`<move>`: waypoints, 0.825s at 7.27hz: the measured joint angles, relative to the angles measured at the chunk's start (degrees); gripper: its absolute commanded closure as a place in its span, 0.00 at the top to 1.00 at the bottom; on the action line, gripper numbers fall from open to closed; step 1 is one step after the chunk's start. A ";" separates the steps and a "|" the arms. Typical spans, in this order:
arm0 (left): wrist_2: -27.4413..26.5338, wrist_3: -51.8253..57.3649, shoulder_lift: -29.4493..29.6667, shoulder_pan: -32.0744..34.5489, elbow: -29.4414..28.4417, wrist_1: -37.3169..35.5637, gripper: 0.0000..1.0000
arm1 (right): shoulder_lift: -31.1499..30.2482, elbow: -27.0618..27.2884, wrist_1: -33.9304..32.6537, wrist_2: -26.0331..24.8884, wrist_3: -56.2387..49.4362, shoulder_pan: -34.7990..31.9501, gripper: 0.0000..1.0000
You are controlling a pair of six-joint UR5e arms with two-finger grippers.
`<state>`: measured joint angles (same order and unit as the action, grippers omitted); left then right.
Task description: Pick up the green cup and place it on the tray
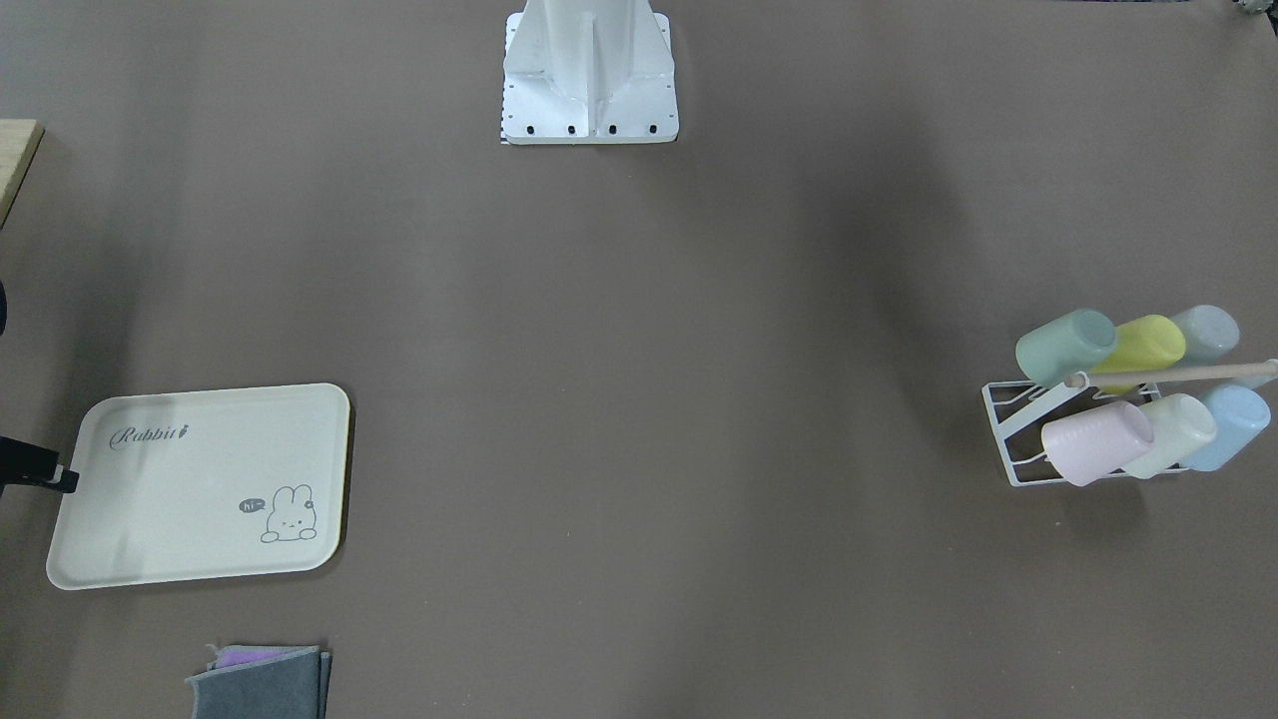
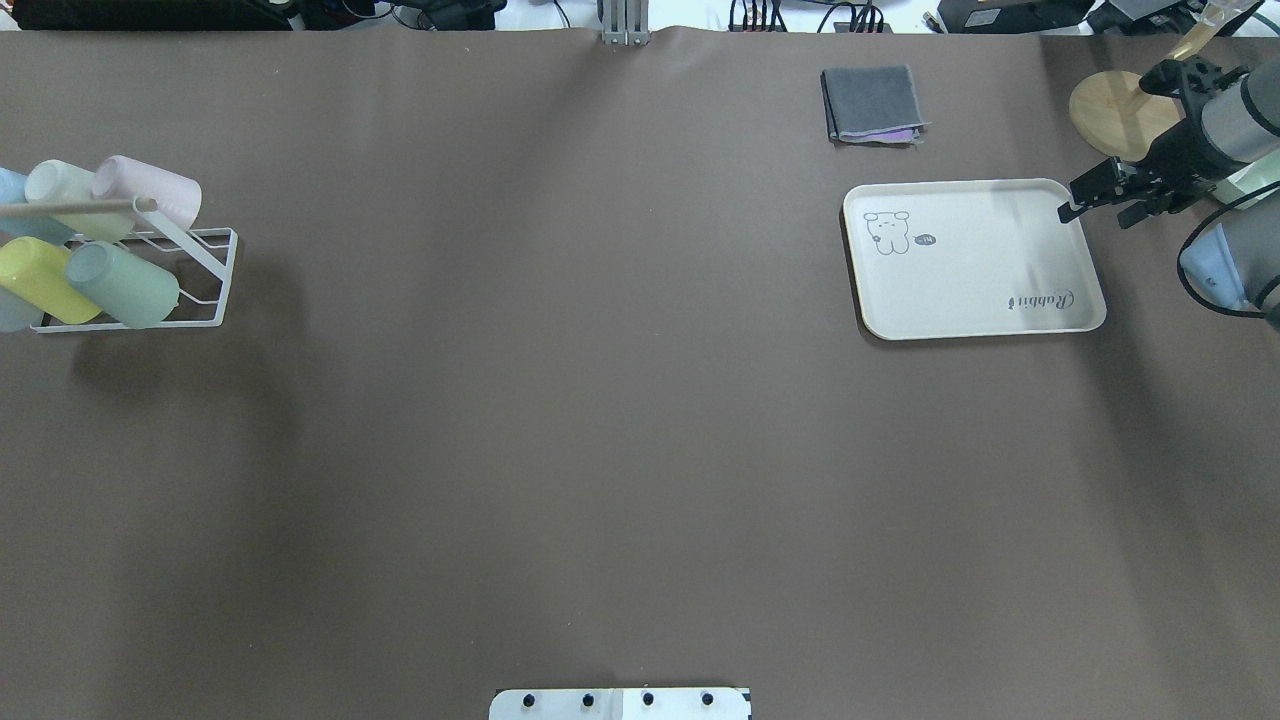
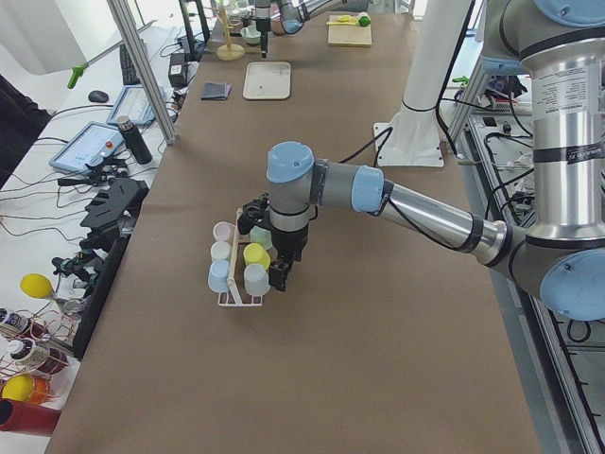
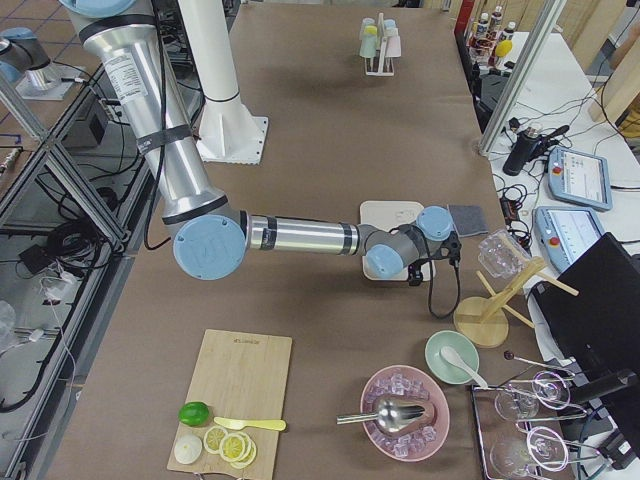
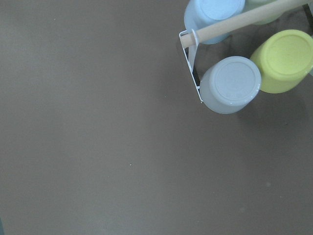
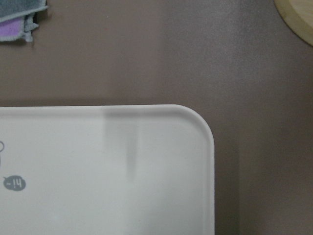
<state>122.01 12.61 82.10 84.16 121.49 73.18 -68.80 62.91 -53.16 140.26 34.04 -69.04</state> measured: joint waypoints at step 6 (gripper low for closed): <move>-26.88 -0.41 12.45 -21.41 12.36 -26.54 0.98 | -2.74 -0.89 2.98 0.43 0.06 0.75 0.94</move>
<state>95.13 12.21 94.55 62.75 133.85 46.64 -71.54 62.03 -50.18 140.69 34.10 -68.29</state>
